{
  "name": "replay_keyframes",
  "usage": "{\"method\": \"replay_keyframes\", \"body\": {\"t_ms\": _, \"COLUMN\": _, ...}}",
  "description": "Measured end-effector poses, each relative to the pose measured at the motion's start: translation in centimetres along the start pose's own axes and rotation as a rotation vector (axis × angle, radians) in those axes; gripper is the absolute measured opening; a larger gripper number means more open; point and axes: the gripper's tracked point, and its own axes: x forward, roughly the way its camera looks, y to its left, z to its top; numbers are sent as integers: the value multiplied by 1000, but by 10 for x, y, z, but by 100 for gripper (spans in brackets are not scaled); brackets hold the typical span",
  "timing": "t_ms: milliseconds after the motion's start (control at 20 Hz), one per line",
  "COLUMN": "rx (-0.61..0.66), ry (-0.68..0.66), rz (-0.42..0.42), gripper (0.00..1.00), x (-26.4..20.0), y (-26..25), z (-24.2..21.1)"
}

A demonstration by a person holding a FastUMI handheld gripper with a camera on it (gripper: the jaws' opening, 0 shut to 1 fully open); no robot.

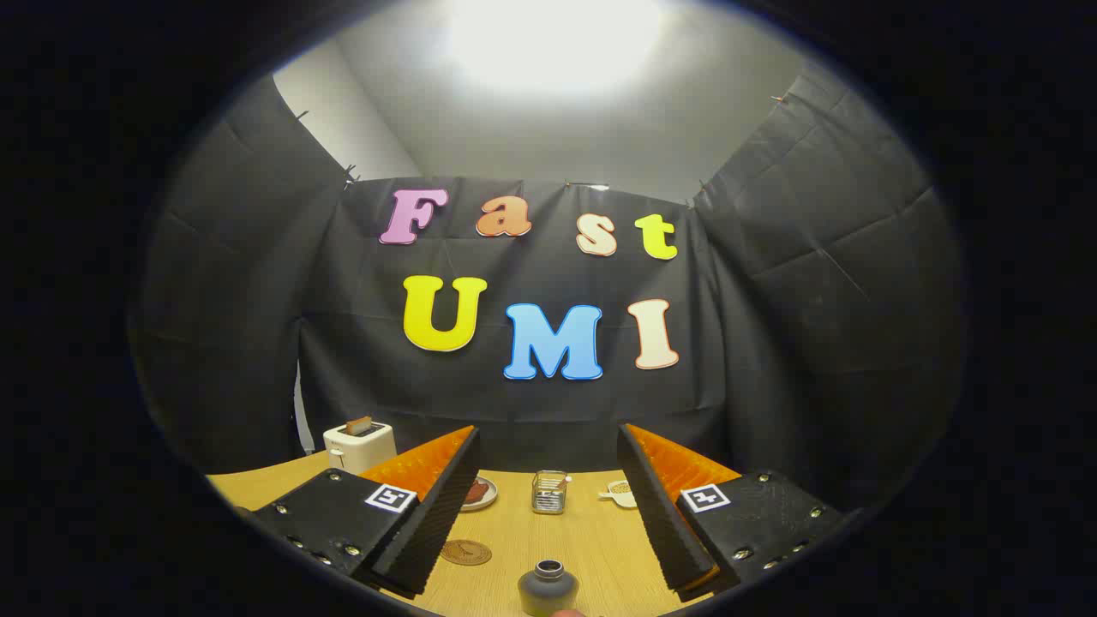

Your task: Take the bottle from table, then pour the juice into the cup, finally place the bottle on the coaster

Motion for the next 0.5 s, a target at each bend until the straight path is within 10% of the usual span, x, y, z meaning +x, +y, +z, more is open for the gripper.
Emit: {"method": "replay_keyframes", "body": {"t_ms": 500, "rx": 15, "ry": -11, "rz": 30, "gripper": 97, "x": 11, "y": -8, "z": 1}}
